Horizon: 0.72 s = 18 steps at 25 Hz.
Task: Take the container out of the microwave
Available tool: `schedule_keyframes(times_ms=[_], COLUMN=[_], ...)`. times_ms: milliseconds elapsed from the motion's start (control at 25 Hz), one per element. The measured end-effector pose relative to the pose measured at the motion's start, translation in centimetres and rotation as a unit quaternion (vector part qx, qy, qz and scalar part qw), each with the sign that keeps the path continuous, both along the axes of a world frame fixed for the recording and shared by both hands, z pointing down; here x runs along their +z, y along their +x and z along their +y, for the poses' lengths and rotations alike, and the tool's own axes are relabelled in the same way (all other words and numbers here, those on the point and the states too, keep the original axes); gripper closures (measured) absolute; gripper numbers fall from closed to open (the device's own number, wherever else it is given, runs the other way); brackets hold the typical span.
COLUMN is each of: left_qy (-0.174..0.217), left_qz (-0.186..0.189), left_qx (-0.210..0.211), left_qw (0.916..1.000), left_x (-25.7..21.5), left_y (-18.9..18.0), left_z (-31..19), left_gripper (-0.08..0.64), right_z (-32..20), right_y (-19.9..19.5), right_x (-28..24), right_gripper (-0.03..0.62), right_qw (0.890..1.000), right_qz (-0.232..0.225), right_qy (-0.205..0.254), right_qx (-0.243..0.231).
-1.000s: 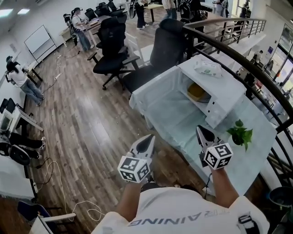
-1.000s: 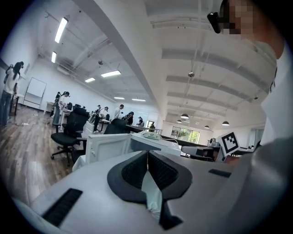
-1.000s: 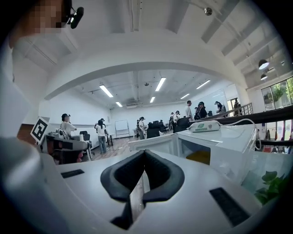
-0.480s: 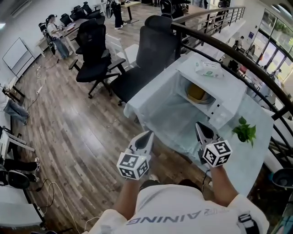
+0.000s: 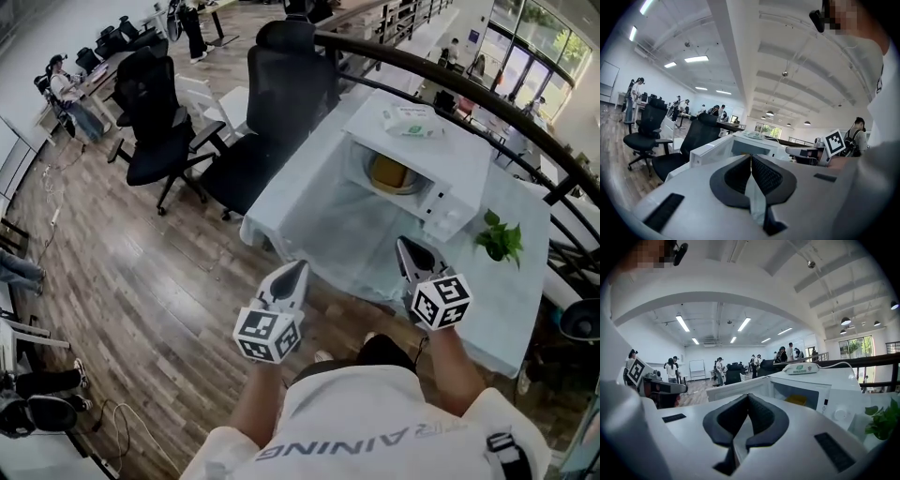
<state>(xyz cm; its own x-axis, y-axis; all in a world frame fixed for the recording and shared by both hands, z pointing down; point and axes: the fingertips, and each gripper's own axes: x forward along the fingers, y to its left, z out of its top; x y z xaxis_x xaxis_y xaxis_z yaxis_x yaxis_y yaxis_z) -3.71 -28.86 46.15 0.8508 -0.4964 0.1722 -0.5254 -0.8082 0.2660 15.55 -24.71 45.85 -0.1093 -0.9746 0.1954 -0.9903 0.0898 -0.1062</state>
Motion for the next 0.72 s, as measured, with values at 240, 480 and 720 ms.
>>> schedule_keyframes(times_ms=[240, 480, 720], left_qy=[-0.017, -0.020, -0.024], left_qz=[0.004, 0.006, 0.005], left_qx=[0.018, 0.040, 0.050], left_qw=[0.9997, 0.9990, 0.9984], left_x=[1.3, 1.3, 1.5], left_y=[1.9, 5.3, 8.1], left_z=[-0.6, -1.2, -2.7], left_gripper=[0.524, 0.525, 0.524], right_z=[-1.0, -3.6, -6.8], right_y=[1.6, 2.5, 3.2], right_x=[1.6, 1.6, 2.8], right_gripper=[0.570, 0.569, 0.569], right_qw=[0.999, 0.999, 0.995], right_qz=[0.024, 0.037, 0.067], right_qy=[-0.028, -0.019, -0.046], right_qx=[0.015, -0.025, -0.056])
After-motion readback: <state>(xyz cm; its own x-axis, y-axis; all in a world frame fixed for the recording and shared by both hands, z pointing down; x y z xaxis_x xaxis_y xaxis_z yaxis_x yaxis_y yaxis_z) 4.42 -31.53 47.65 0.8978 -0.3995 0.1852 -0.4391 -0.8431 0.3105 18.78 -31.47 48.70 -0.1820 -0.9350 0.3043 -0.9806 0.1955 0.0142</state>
